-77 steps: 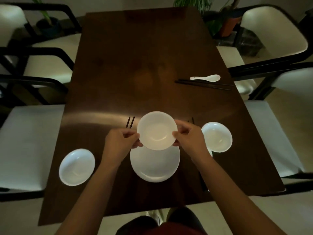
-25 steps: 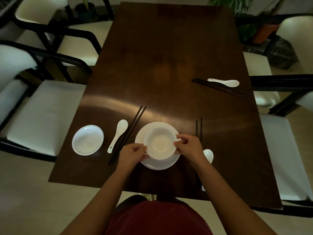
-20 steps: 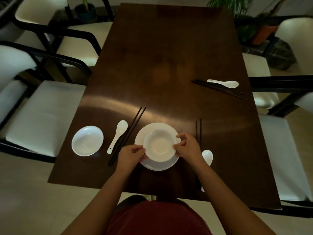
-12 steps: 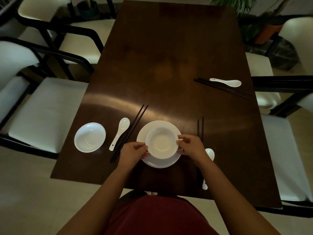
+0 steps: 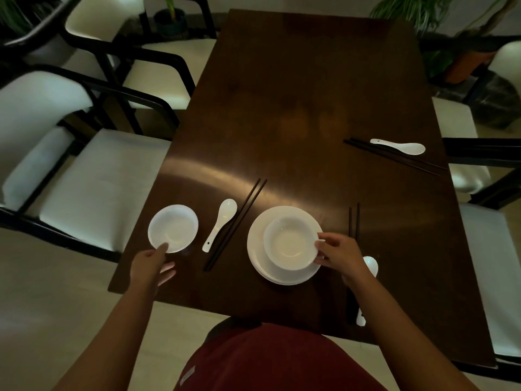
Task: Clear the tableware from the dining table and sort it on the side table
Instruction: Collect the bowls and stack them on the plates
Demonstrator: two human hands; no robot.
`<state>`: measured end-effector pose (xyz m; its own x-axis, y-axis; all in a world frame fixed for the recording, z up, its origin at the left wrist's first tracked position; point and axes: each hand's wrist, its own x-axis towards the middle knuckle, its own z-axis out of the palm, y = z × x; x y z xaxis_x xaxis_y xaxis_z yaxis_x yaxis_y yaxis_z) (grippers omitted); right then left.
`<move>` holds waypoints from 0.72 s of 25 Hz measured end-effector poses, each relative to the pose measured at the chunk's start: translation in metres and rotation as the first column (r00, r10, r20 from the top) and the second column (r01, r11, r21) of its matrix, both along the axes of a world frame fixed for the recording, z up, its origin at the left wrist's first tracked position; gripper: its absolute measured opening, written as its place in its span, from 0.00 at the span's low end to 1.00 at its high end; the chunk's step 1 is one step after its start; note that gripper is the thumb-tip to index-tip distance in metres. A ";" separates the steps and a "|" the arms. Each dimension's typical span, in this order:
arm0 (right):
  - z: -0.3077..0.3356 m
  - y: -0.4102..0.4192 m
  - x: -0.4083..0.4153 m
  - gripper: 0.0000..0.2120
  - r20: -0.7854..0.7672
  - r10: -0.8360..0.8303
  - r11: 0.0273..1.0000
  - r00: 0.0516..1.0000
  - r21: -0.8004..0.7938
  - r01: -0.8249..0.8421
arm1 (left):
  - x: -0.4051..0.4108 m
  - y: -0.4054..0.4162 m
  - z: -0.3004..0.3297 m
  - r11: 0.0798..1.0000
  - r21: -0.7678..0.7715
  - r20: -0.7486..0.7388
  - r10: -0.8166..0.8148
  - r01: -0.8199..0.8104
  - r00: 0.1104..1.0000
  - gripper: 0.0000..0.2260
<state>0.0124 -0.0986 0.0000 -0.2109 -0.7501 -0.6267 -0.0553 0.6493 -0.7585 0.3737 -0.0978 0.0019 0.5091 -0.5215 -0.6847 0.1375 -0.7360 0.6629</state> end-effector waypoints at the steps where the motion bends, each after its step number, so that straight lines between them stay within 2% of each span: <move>1: 0.000 0.000 0.000 0.14 0.001 -0.003 1.000 1.000 0.002 0.003 | -0.003 -0.001 -0.001 1.000 -0.001 -0.072 0.026 -0.026 0.997 0.19; 3: 0.001 0.000 0.000 0.14 -0.006 0.003 1.000 1.000 -0.001 -0.003 | -0.009 -0.002 -0.005 0.997 -0.035 -0.161 0.065 -0.072 0.985 0.19; 5: 0.002 0.001 0.000 0.14 -0.001 0.003 1.000 1.000 -0.008 -0.003 | -0.012 -0.001 -0.008 0.993 -0.060 -0.170 0.087 -0.099 0.982 0.18; 9: -0.001 0.001 0.000 0.15 0.002 -0.003 1.000 1.000 -0.002 0.003 | -0.009 -0.003 -0.011 0.990 -0.083 0.023 0.117 -0.115 0.993 0.17; 12: -0.002 0.002 -0.001 0.15 0.009 -0.008 1.000 1.000 -0.009 0.008 | -0.010 -0.007 -0.002 0.981 -0.147 0.045 0.131 -0.123 0.990 0.17; 15: -0.003 0.003 0.000 0.15 0.007 -0.011 1.000 1.000 -0.012 0.012 | -0.011 -0.016 0.020 0.974 -0.226 0.082 -0.001 0.020 0.997 0.15; 18: -0.004 0.003 0.000 0.15 0.018 -0.024 1.000 1.000 -0.017 0.025 | -0.041 -0.032 0.050 0.921 -0.284 0.057 -0.261 0.266 0.964 0.15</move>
